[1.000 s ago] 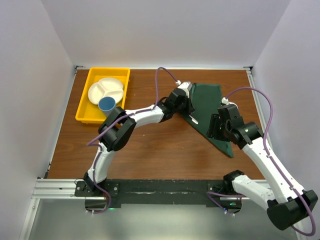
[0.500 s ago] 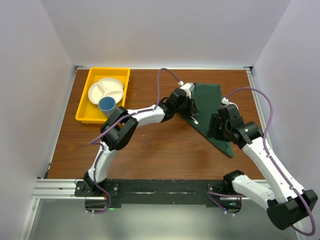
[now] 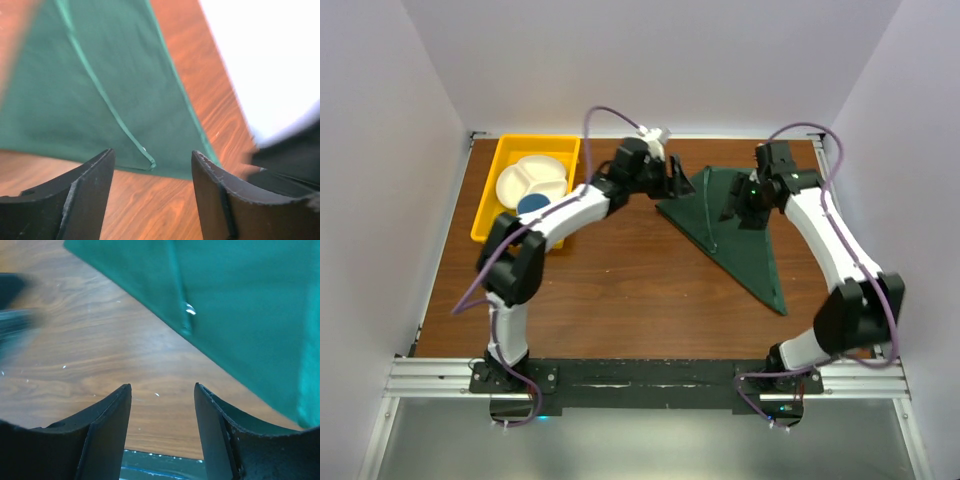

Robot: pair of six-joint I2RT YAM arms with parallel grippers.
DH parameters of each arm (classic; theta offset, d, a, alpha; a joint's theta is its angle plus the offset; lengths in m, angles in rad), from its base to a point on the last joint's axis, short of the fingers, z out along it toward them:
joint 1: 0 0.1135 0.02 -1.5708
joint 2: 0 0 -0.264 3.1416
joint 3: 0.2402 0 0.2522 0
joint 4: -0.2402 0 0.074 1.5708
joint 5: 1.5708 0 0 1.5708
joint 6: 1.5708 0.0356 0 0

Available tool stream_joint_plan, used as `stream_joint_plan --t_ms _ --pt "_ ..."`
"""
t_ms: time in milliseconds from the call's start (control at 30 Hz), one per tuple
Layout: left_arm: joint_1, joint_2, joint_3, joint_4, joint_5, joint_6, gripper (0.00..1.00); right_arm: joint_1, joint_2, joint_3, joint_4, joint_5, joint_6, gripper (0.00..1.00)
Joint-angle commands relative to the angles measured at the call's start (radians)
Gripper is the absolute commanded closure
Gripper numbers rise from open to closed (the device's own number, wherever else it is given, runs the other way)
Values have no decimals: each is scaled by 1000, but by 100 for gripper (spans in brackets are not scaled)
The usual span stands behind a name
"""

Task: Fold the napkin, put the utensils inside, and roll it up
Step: Fold the napkin

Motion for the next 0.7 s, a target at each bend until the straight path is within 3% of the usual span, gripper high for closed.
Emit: stream_joint_plan --t_ms 0,100,233,367,500,667 --pt "92 -167 -113 -25 87 13 38 8 206 76 28 -167 -146 45" --pt "115 -207 -179 -23 116 27 42 10 291 87 82 -204 -188 48" --pt "121 -178 -213 13 151 8 57 8 388 113 128 -236 -220 58" --pt "121 -120 -196 78 189 -53 65 10 434 83 168 -285 -231 78" --pt "120 -161 -212 64 186 -43 65 10 434 8 202 -256 -232 80" --pt "120 -242 -221 -88 151 60 66 10 468 -56 255 -230 -229 80"
